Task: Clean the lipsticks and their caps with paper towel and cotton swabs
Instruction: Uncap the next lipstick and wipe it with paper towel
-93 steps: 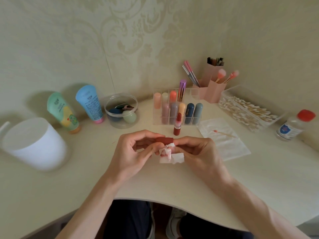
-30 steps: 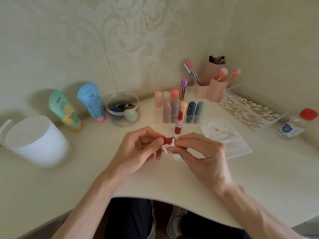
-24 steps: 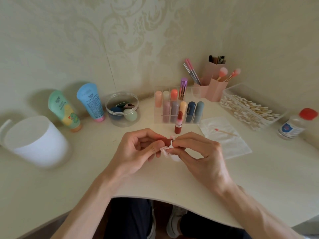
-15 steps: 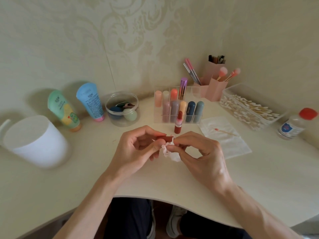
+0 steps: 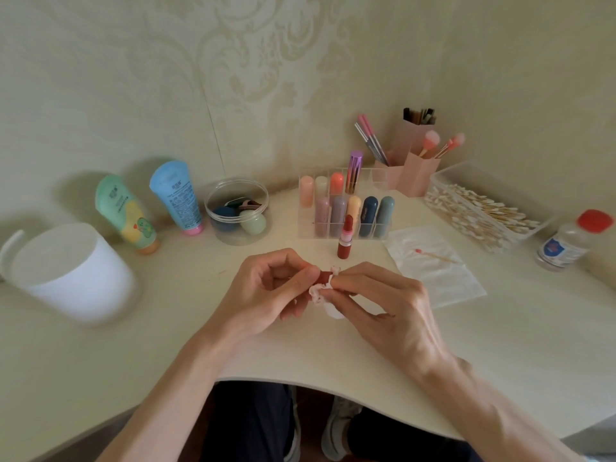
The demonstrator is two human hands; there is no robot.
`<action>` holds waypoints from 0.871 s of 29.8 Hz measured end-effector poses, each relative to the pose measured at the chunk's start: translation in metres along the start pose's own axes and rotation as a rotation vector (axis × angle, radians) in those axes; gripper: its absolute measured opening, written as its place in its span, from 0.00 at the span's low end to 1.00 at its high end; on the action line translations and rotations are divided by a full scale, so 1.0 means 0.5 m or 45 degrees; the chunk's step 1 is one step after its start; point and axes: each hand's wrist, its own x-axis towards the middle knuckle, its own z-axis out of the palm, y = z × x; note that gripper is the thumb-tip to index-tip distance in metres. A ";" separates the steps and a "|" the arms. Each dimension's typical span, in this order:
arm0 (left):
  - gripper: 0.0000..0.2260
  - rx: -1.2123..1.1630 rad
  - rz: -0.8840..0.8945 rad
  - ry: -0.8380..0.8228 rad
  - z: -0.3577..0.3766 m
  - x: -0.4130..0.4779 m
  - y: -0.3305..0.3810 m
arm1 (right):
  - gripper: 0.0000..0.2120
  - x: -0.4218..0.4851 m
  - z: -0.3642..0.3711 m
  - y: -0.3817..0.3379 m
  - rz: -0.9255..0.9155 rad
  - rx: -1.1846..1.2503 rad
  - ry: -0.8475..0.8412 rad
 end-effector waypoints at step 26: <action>0.13 0.056 0.000 0.093 0.010 0.002 0.006 | 0.06 0.011 0.007 -0.002 0.372 0.295 -0.016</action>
